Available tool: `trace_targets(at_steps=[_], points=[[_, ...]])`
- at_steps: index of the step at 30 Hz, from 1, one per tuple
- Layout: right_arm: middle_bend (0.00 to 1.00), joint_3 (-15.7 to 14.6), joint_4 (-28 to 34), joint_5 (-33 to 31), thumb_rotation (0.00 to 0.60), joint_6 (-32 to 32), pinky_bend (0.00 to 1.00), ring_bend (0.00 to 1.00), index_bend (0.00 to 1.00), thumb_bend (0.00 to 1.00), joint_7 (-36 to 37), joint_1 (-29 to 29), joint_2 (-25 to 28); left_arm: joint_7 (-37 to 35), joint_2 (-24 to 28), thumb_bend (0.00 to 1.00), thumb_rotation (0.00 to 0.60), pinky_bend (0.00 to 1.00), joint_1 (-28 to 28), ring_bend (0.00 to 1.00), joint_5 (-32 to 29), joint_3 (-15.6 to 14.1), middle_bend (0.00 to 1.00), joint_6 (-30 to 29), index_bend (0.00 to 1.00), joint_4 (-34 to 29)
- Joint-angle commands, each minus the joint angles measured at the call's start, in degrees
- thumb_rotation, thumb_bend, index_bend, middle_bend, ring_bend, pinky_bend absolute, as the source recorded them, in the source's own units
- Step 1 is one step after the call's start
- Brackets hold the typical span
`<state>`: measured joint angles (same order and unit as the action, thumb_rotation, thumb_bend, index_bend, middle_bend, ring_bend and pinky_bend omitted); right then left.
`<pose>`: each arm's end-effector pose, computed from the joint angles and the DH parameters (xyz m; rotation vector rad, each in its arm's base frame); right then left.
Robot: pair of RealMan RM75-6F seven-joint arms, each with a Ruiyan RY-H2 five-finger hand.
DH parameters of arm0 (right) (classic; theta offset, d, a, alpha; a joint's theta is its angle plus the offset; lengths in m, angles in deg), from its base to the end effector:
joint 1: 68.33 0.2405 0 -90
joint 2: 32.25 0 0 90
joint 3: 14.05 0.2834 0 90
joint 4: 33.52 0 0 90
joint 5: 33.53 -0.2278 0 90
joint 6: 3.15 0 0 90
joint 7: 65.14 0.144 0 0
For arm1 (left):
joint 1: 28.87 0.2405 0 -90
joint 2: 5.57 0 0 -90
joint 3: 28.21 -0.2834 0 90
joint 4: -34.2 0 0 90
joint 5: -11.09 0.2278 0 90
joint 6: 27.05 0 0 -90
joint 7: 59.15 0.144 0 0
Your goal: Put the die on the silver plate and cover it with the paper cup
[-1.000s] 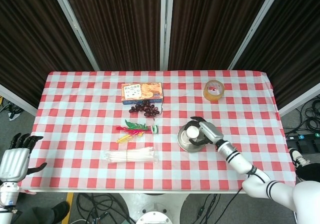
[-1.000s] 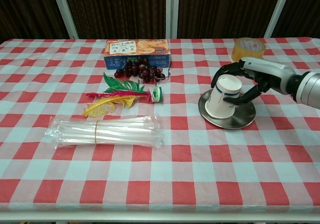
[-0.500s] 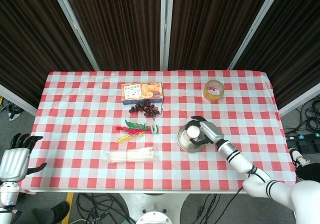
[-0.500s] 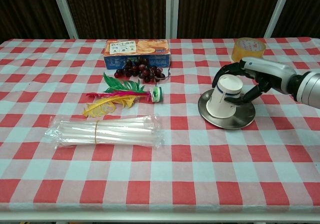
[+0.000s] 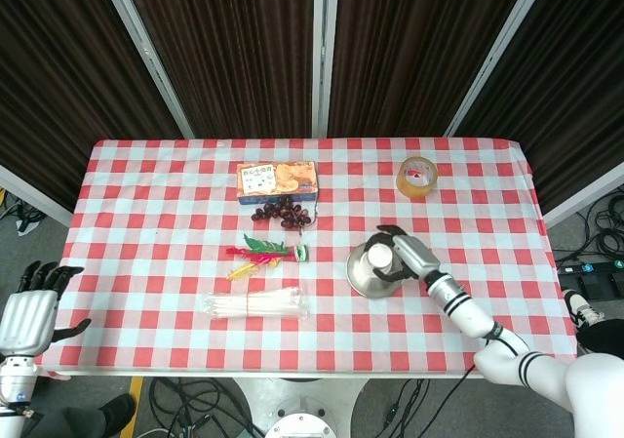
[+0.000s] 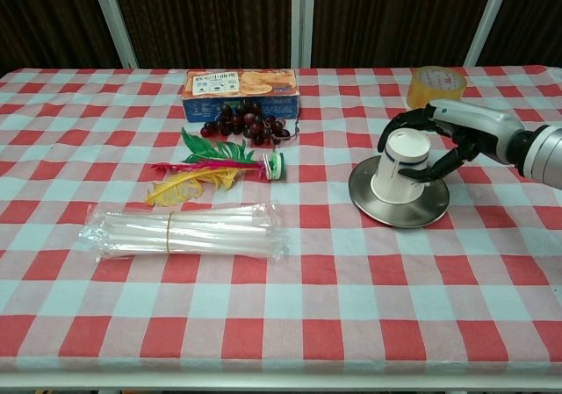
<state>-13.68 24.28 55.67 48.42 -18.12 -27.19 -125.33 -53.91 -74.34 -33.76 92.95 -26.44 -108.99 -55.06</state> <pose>-0.2551 -0.3749 -0.0504 1.8053 -1.5817 1.1560 -0.3600 0.1801 0.1249 -1.3888 -0.9410 -0.7772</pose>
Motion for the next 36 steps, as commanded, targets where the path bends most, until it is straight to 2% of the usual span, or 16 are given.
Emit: trace_targets(at_steps=[1,9,17,26,33,36], points=[[0.28,-2.14,2.57,2.74,0.600,1.20,0.02,0.07,0.56,0.33,0.79,0.03,1.39,-0.01,0.01,0.03,0.600,0.08,-0.05,0.12,0.04,0.03,0.22,0.03,0.23,0.01],[0.28,1.20,-2.37,-2.22,0.600,-0.82,0.02,0.07,0.56,0.33,-0.49,0.17,-0.66,-0.03,-0.04,0.03,0.600,0.08,-0.03,0.12,0.00,0.01,0.22,0.07,0.23,0.06],[0.29,-2.89,2.80,3.65,0.600,2.38,0.01,0.07,0.55,0.33,3.54,-0.01,1.40,-0.04,-0.11,0.03,0.600,0.08,-0.08,0.12,-0.11,0.00,0.22,0.28,0.23,0.21],[0.29,0.39,-3.07,-1.17,0.600,-0.20,0.01,0.07,0.55,0.33,3.26,0.43,-0.91,-0.43,-0.20,0.03,0.600,0.08,0.09,0.12,-0.19,-0.03,0.22,0.17,0.23,0.41],[0.29,-1.91,-1.27,2.30,0.600,2.05,0.01,0.07,0.54,0.34,5.72,0.31,-0.44,-0.45,-0.26,0.03,0.600,0.08,0.06,0.12,-0.07,-0.08,0.22,0.23,0.23,0.56],[0.29,-1.78,-1.95,1.96,0.600,2.05,0.01,0.07,0.54,0.34,6.21,0.26,-0.59,-0.56,-0.27,0.03,0.600,0.08,0.02,0.12,0.01,-0.03,0.22,0.19,0.23,0.62]])
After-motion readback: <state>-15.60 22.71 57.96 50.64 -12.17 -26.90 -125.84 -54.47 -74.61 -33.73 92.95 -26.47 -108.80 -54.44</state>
